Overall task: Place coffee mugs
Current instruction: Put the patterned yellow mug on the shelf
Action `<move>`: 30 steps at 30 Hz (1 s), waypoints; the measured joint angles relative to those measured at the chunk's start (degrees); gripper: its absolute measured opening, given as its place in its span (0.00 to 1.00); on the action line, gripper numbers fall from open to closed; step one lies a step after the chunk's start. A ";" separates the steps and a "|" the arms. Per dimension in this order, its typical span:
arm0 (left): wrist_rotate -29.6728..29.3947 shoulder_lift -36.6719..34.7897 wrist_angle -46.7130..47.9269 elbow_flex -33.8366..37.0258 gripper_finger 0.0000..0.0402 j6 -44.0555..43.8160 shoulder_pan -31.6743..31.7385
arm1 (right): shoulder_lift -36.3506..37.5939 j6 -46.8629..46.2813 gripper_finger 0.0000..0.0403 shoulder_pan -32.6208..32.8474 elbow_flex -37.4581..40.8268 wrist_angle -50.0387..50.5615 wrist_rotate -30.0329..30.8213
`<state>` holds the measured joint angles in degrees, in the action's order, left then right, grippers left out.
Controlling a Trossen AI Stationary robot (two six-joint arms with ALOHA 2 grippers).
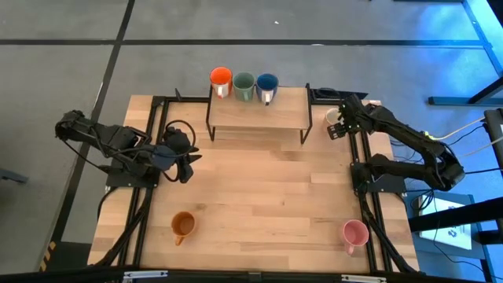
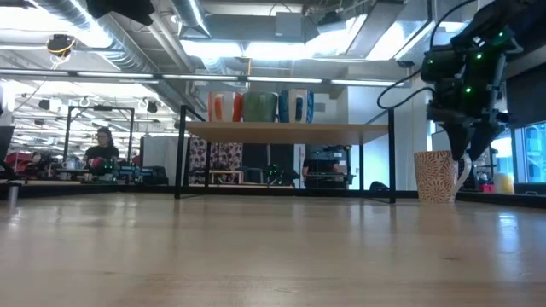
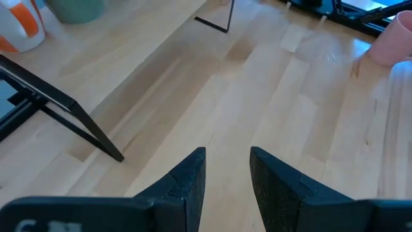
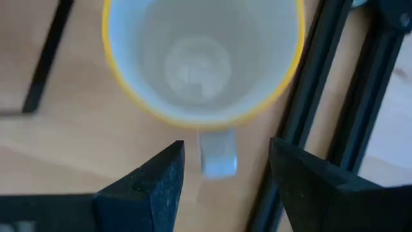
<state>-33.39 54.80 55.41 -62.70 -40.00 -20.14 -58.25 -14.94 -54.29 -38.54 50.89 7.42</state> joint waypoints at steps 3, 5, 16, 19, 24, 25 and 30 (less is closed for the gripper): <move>0.00 0.00 0.00 0.00 0.29 0.03 0.00 | -1.17 0.06 0.53 -0.64 -0.02 -1.42 -0.44; 0.00 0.00 -0.01 0.00 0.29 0.06 0.00 | -2.99 0.06 0.53 -0.82 -0.02 -1.50 -0.52; -0.70 0.00 0.01 0.00 0.29 0.12 0.00 | -7.24 1.81 0.21 -0.88 -0.02 -3.54 -2.06; -0.70 0.00 0.01 0.01 0.29 0.14 0.00 | -7.06 1.95 0.10 -0.88 -0.07 -3.47 -2.10; -0.70 0.00 0.01 0.00 0.29 1.44 0.00 | -5.51 1.61 0.11 -0.84 -0.13 -2.33 -1.83; -0.72 0.00 0.01 0.00 0.29 1.88 0.00 | -4.96 1.02 0.11 -0.80 -0.53 -0.91 -1.09; -0.70 -0.01 0.01 0.00 0.29 2.47 0.00 | 0.16 -1.11 0.11 -0.81 -4.79 6.28 0.52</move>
<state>-34.09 54.79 55.42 -62.70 -37.53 -20.14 -58.09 -16.05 -55.10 -43.33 57.18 7.94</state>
